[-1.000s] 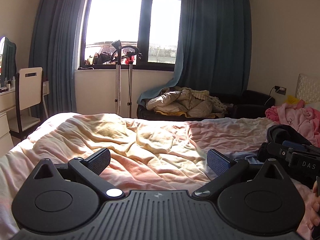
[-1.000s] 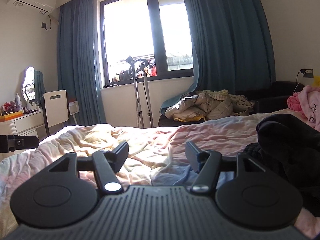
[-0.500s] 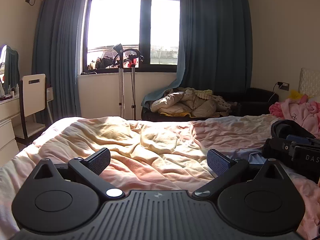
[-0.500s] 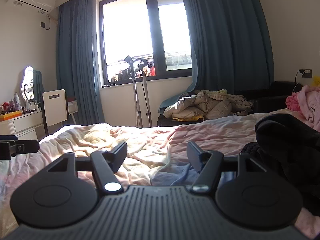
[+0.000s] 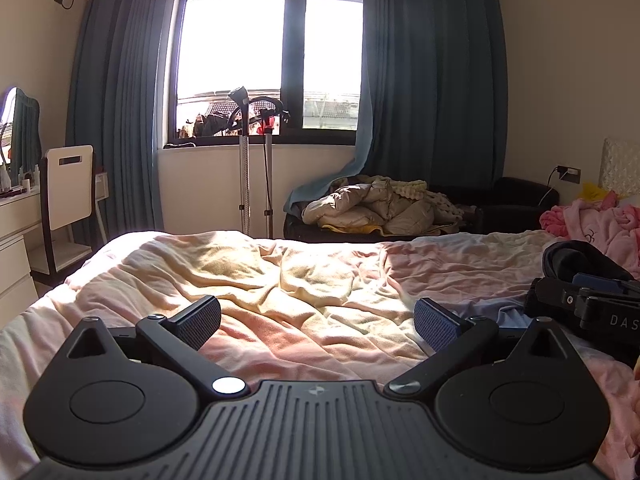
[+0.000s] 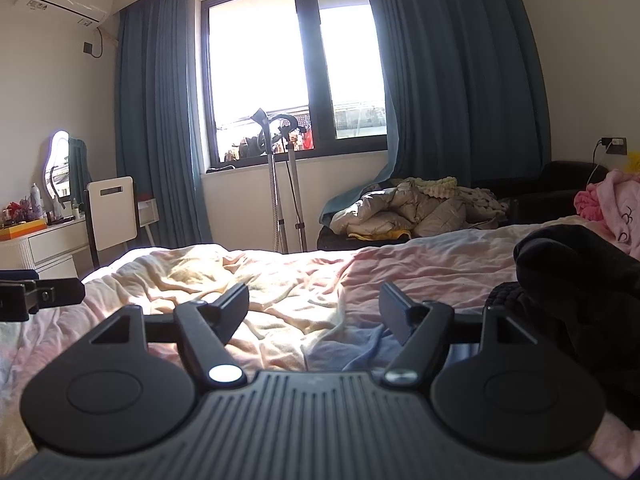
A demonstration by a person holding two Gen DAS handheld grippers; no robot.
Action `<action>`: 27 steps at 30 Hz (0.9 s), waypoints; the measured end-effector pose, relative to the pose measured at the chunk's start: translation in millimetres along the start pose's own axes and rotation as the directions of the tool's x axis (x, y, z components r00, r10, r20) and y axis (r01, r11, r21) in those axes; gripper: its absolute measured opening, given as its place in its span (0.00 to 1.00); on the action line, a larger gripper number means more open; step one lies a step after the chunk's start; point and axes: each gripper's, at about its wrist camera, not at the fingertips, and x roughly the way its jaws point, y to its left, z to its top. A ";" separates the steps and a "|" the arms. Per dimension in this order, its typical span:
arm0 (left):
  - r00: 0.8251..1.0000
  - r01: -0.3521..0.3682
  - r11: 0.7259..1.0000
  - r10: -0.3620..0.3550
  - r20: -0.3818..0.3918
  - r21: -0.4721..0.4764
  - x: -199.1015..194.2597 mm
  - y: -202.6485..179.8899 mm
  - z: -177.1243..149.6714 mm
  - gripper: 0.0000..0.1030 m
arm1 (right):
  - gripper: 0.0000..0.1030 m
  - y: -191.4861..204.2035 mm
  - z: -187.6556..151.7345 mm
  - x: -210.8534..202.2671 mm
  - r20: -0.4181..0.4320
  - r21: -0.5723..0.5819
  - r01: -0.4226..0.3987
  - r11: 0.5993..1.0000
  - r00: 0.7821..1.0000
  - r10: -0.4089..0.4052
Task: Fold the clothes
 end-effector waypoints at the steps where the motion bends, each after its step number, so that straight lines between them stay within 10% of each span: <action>1: 1.000 -0.001 1.000 0.001 0.001 0.002 0.0 -0.2 0.0 1.00 | 0.71 0.3 -0.1 0.2 -0.001 0.000 -0.001 1.000 1.000 0.001; 27: 0.998 -0.058 0.998 0.058 0.025 0.014 0.9 -5.3 -1.9 1.00 | 1.00 -4.2 -3.9 7.6 -0.027 0.028 0.018 0.999 0.999 -0.018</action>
